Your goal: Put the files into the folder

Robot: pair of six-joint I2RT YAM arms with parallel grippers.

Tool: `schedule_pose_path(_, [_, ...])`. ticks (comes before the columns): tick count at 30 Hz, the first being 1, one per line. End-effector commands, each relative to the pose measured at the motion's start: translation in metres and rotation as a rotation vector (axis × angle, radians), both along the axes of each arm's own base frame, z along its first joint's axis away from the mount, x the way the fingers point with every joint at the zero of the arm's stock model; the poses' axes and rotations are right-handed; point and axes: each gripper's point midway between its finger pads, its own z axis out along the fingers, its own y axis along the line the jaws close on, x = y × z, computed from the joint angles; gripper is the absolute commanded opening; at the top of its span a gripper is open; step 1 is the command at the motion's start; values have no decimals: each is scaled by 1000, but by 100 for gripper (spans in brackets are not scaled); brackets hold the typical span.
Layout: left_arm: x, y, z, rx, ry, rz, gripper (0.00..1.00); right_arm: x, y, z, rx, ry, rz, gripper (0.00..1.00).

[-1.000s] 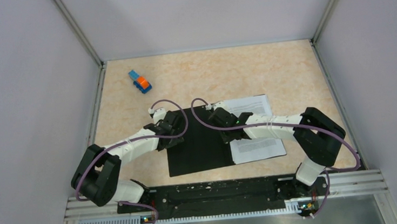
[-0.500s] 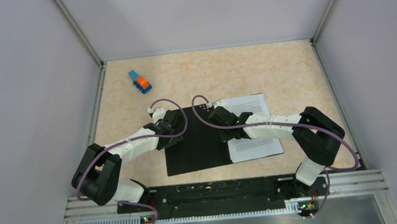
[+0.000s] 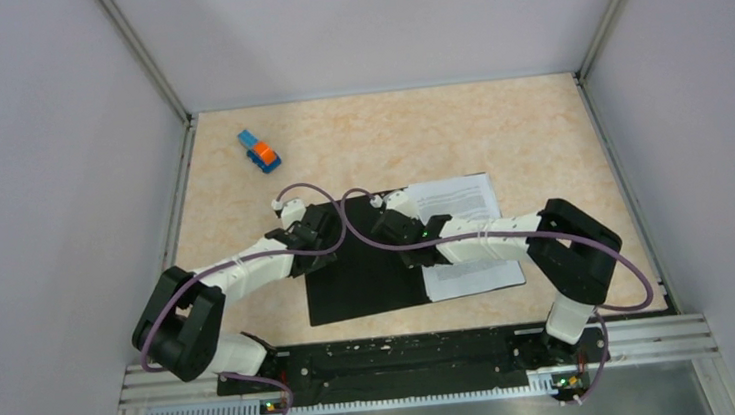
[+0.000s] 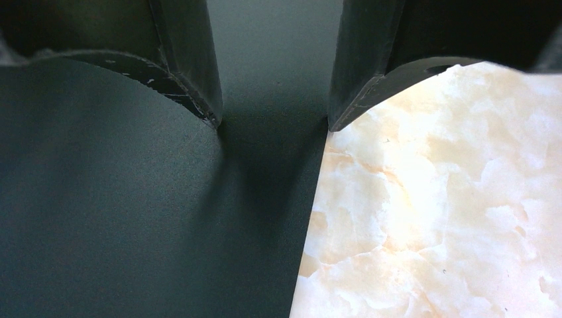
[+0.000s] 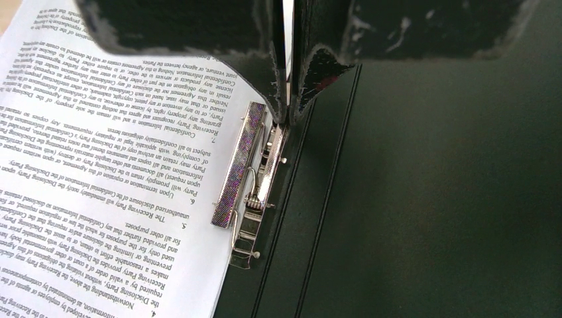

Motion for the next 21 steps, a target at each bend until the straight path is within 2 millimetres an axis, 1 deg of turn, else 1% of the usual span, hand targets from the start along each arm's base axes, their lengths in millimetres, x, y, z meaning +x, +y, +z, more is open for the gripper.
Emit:
schedule_pose_path(1, [-23, -23, -34, -129, 115, -12, 58, -49, -3, -72, -38, 235, 50, 0])
schedule_pose_path(5, [-25, -23, -36, -135, 118, -11, 55, -59, 12, -79, 45, 282, 74, 0])
schedule_pose_path(11, [-25, -25, -37, -149, 118, -11, 49, -65, 19, -88, 99, 325, 65, 0])
schedule_pose_path(13, [-27, -25, -39, -151, 122, -13, 47, -67, 20, -89, 133, 344, 56, 0])
schedule_pose_path(17, [-28, -26, -42, -156, 126, -16, 44, -67, 15, -92, 190, 383, 24, 0])
schedule_pose_path(21, [-29, -27, -44, -162, 132, -18, 43, -66, 10, -91, 220, 394, 2, 0])
